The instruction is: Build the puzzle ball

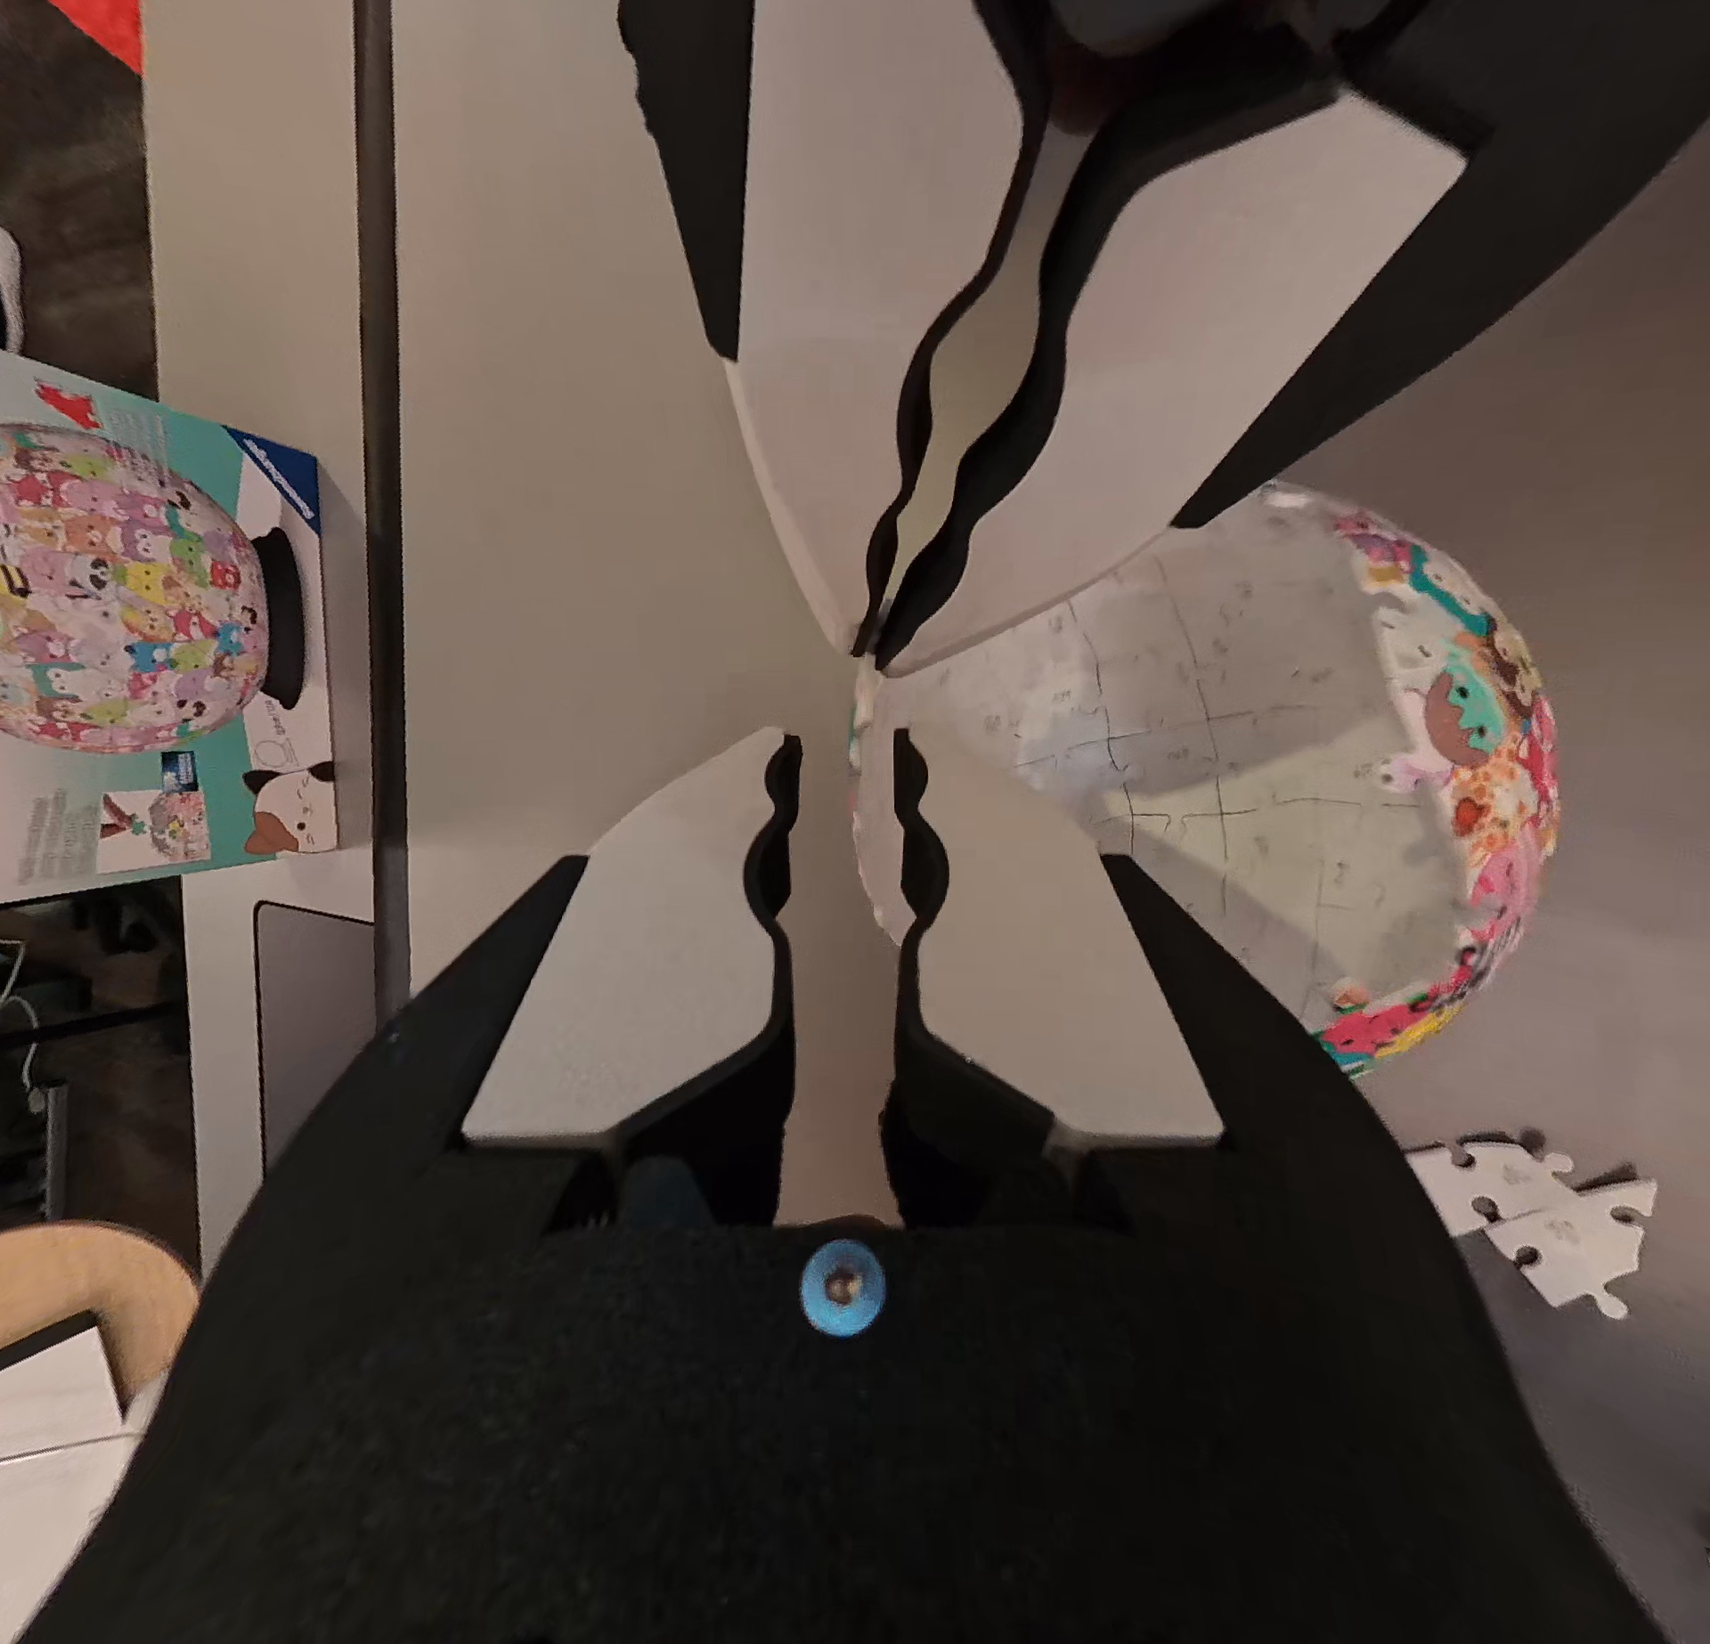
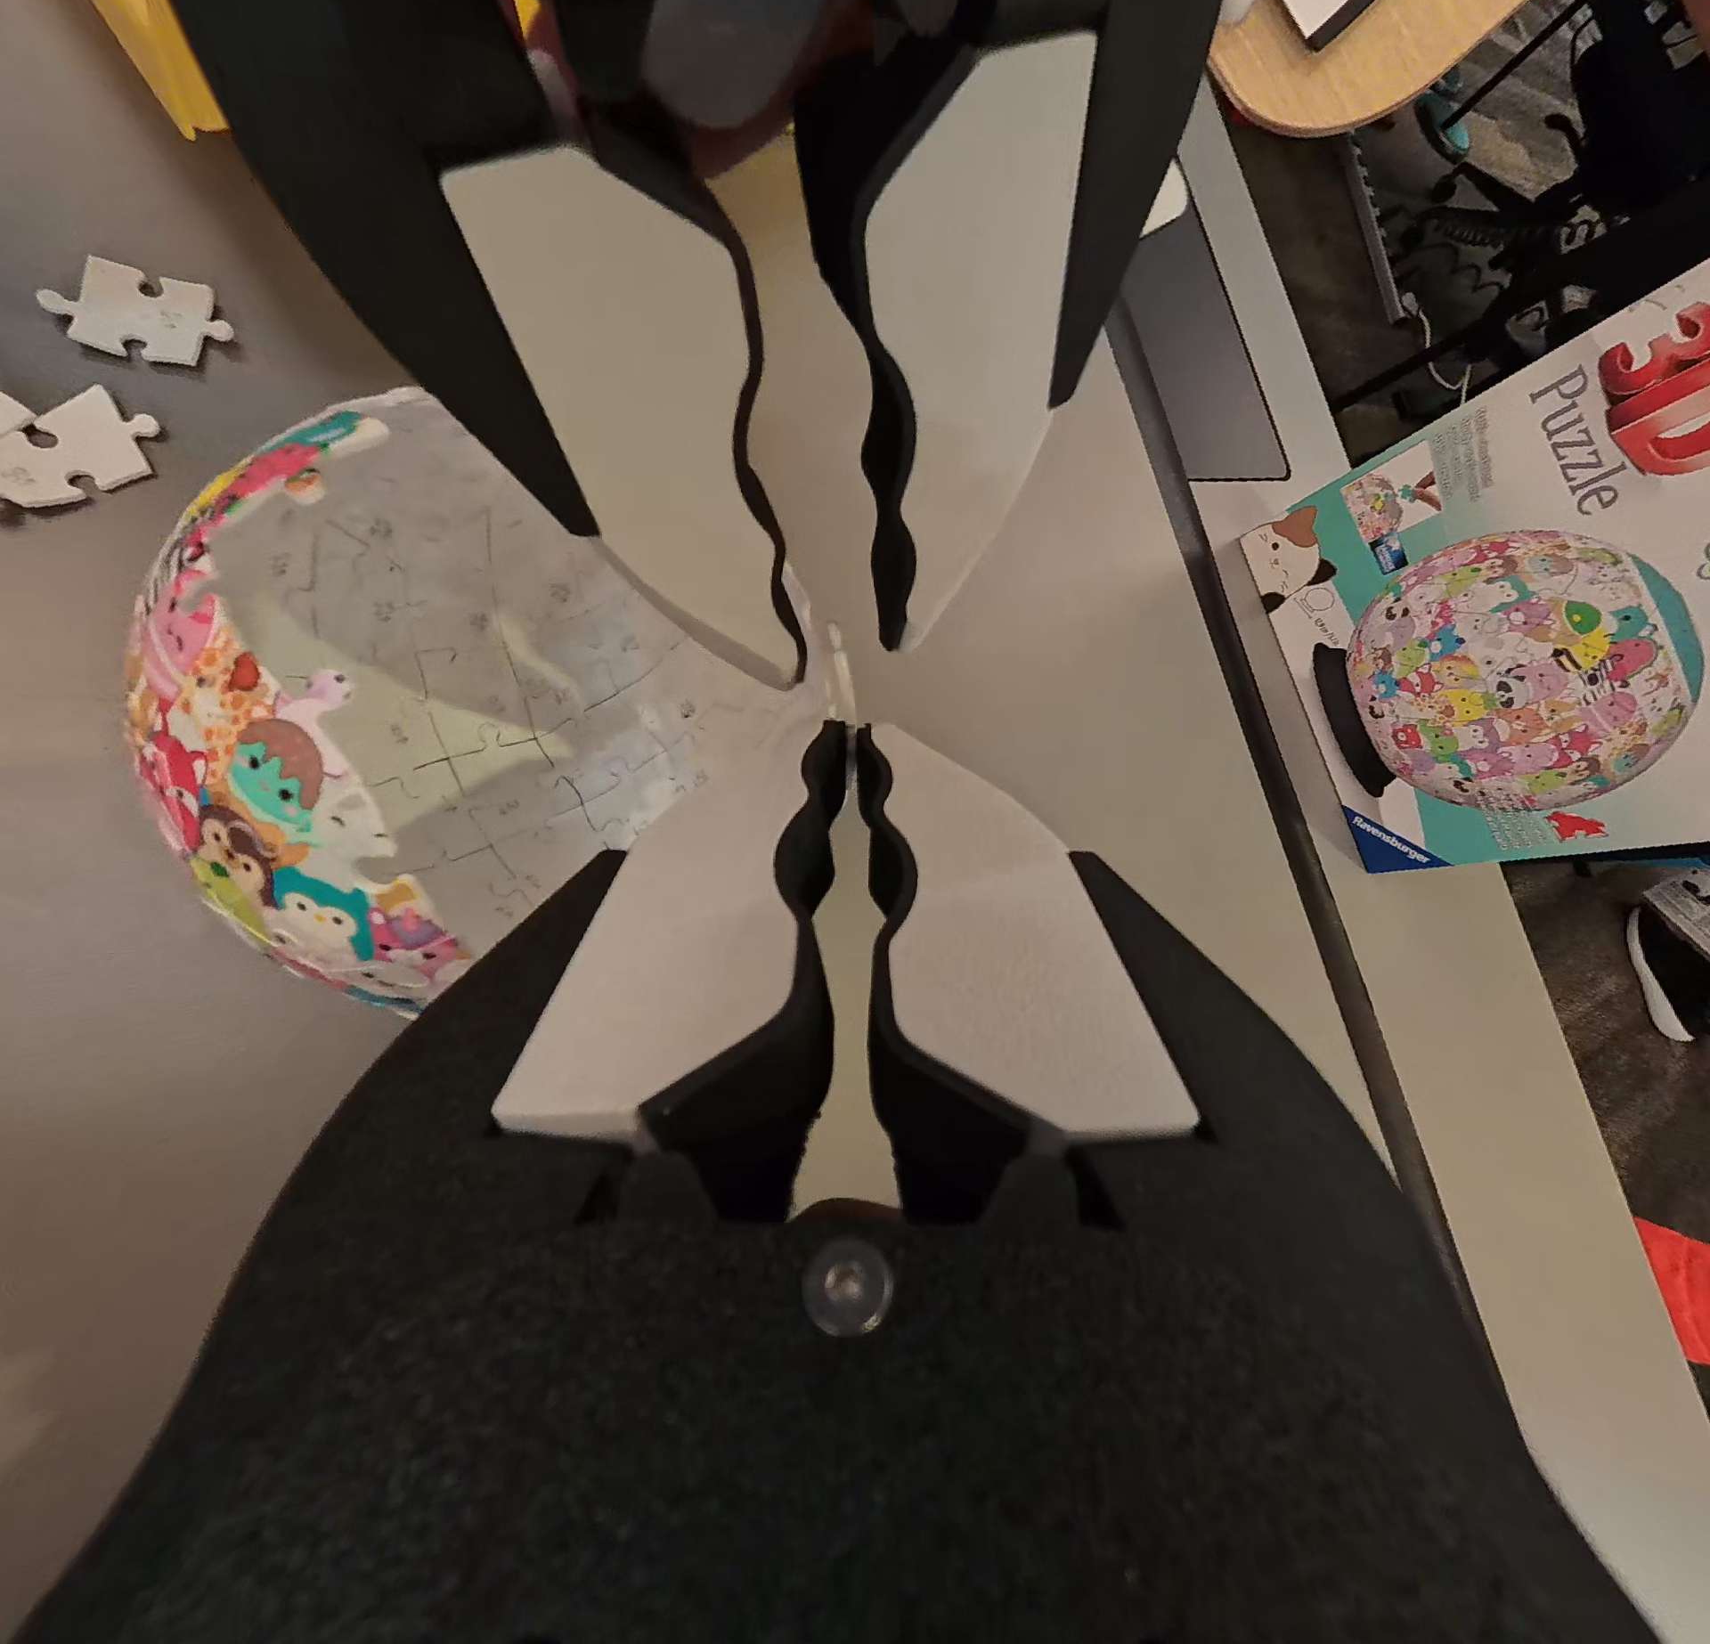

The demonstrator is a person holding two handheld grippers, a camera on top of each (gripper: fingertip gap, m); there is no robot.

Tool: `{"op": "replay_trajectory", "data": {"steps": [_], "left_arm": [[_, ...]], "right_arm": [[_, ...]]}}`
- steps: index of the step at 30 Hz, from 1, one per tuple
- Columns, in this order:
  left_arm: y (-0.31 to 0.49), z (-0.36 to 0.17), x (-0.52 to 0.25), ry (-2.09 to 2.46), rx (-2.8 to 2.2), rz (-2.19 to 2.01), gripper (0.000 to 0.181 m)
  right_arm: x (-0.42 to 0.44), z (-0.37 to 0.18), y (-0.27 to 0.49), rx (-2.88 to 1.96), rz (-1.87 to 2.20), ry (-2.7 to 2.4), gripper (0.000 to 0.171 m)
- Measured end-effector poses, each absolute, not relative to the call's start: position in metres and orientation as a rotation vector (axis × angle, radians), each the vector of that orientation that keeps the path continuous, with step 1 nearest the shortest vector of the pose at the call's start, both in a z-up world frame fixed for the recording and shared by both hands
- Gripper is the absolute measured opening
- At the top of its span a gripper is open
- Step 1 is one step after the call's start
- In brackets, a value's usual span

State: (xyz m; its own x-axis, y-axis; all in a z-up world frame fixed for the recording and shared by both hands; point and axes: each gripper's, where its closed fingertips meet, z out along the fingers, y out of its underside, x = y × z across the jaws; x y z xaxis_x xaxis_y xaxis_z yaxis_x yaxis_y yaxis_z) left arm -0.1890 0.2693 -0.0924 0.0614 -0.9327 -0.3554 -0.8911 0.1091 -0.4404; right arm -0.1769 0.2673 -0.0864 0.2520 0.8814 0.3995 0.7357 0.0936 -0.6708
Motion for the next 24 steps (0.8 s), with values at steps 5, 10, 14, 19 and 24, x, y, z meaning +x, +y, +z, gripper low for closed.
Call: {"op": "replay_trajectory", "data": {"steps": [5,10,14,19,24], "left_arm": [[0.271,-0.096,-0.189,1.824,-1.809,-0.083,0.021],[0.273,-0.101,-0.190,1.824,-1.849,-0.078,0.022],[0.272,-0.104,-0.190,1.815,-1.859,-0.102,0.022],[0.273,-0.098,-0.195,1.786,-1.865,-0.133,0.022],[0.275,-0.096,-0.197,1.778,-1.872,-0.137,0.022]], "right_arm": [[-0.177,-0.087,0.268,-1.656,0.230,-1.511,0.002],[-0.179,-0.089,0.266,-1.631,0.249,-1.520,0.002],[-0.181,-0.094,0.268,-1.611,0.220,-1.529,0.002],[-0.182,-0.093,0.268,-1.596,0.213,-1.535,0.002],[-0.179,-0.088,0.268,-1.586,0.212,-1.525,0.002]]}}
